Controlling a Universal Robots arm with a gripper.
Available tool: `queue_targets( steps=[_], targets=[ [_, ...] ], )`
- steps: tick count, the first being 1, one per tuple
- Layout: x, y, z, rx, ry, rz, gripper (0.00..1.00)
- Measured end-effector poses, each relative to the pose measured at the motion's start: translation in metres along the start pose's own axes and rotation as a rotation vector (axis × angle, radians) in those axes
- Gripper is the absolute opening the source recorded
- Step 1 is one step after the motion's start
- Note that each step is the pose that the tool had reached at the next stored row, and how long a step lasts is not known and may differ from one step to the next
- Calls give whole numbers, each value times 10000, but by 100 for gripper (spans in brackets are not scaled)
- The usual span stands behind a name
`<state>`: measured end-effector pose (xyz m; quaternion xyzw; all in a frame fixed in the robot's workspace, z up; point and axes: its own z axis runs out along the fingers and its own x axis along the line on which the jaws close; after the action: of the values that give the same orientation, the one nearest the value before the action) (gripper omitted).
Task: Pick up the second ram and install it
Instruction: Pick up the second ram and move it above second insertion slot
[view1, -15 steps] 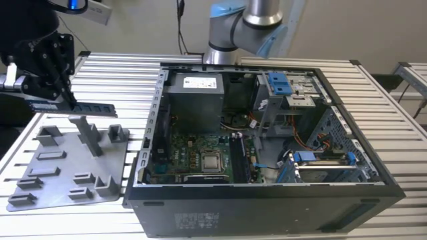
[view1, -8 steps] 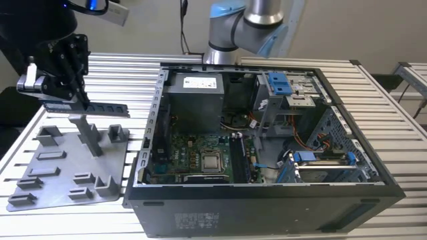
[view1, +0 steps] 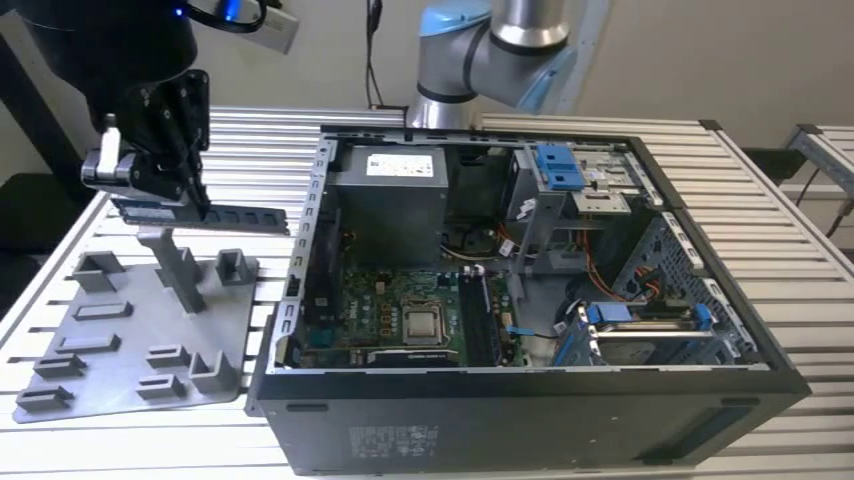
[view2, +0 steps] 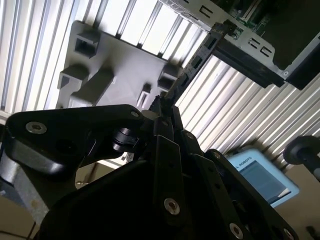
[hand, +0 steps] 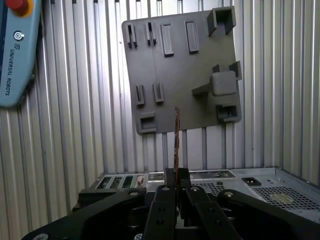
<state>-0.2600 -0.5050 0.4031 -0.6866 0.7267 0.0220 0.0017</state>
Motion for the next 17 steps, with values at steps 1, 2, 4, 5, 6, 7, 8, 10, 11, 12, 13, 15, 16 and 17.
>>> queue_targets(
  steps=[1,2,4,5,6,7,8,10,11,12,13,15,16,17],
  targets=[
    [-2,-31,0,-4,-1,0,14],
    [-4,-61,-1,-10,0,1,14],
    [-7,-122,-3,-20,0,1,14],
    [-9,-153,-3,-24,0,0,14],
    [-10,-184,-4,-29,0,0,14],
    [-12,-216,-5,-34,0,1,14],
    [-14,-245,-6,-39,1,2,14],
    [-18,-308,-8,-50,2,2,14],
    [-20,-339,-9,-56,2,2,14],
    [-21,-372,-10,-63,3,2,14],
    [-23,-405,-11,-69,3,2,14],
    [-27,-470,-13,-83,4,3,14],
    [-29,-504,-14,-90,5,3,14],
    [-31,-537,-14,-96,4,3,14]
  ],
)
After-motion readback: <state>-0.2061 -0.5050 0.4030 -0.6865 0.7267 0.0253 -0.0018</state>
